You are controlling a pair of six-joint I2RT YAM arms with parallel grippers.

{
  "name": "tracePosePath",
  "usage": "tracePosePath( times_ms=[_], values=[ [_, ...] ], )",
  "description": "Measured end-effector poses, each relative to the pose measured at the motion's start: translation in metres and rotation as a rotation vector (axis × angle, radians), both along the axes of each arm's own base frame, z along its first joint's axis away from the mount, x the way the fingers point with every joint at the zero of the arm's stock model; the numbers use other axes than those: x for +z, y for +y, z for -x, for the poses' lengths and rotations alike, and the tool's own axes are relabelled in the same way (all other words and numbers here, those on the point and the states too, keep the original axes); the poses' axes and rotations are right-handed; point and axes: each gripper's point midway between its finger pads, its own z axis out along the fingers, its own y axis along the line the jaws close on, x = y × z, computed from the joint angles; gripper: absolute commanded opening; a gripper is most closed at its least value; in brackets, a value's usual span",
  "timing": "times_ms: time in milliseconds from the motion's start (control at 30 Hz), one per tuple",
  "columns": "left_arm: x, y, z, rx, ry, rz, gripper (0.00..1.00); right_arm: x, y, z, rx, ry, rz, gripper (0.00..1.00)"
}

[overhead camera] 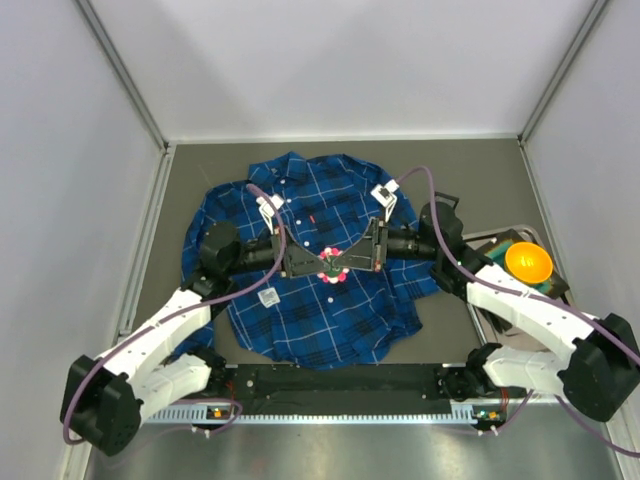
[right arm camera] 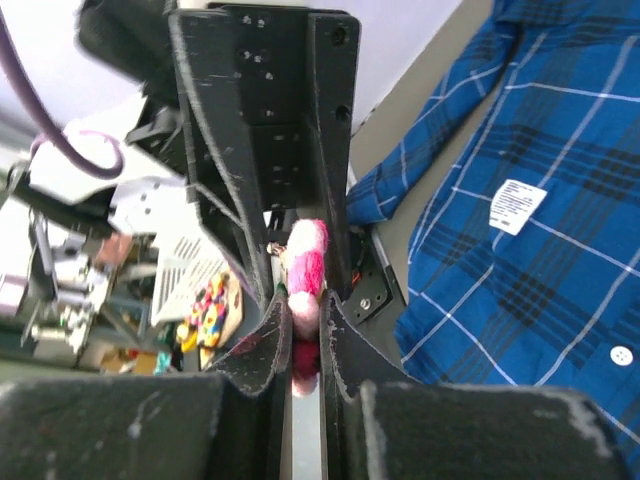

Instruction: Remove the brooch from the garment

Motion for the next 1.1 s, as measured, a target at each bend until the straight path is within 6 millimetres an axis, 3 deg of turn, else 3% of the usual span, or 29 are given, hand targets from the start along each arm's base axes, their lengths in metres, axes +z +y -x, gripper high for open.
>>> tracePosePath(
  times_ms=[67,100,400,433,533,633,733,833,933,1100],
  values=[
    [-0.001,0.001,-0.012,0.081,-0.007,-0.035,0.51,-0.002,0.000,-0.009,-0.083,0.042,0.017,0.00],
    [-0.002,0.003,-0.019,0.134,-0.011,-0.057,0.72,-0.004,0.000,-0.012,-0.117,0.072,0.027,0.00],
    [0.000,0.031,-0.035,0.395,-0.127,-0.142,0.70,-0.027,-0.015,-0.046,-0.434,0.313,0.098,0.00],
    [-0.002,0.031,-0.034,0.400,-0.133,-0.149,0.81,-0.029,-0.016,-0.049,-0.455,0.327,0.103,0.00],
    [-0.009,0.021,-0.024,0.409,-0.173,-0.198,0.86,-0.035,-0.021,-0.055,-0.515,0.360,0.117,0.00],
    [-0.017,0.003,-0.003,0.393,-0.226,-0.263,0.86,-0.038,-0.024,-0.060,-0.557,0.379,0.122,0.00],
    [-0.021,-0.008,0.005,0.418,-0.290,-0.330,0.86,-0.038,-0.027,-0.063,-0.585,0.392,0.121,0.00],
    [-0.022,-0.018,0.001,0.461,-0.339,-0.393,0.81,-0.039,-0.027,-0.063,-0.591,0.400,0.120,0.00],
    [-0.027,-0.017,-0.012,0.522,-0.363,-0.445,0.66,-0.039,-0.027,-0.063,-0.591,0.407,0.121,0.00],
    [-0.033,-0.007,-0.023,0.592,-0.381,-0.502,0.63,-0.039,-0.026,-0.061,-0.579,0.405,0.122,0.00]
  ],
)
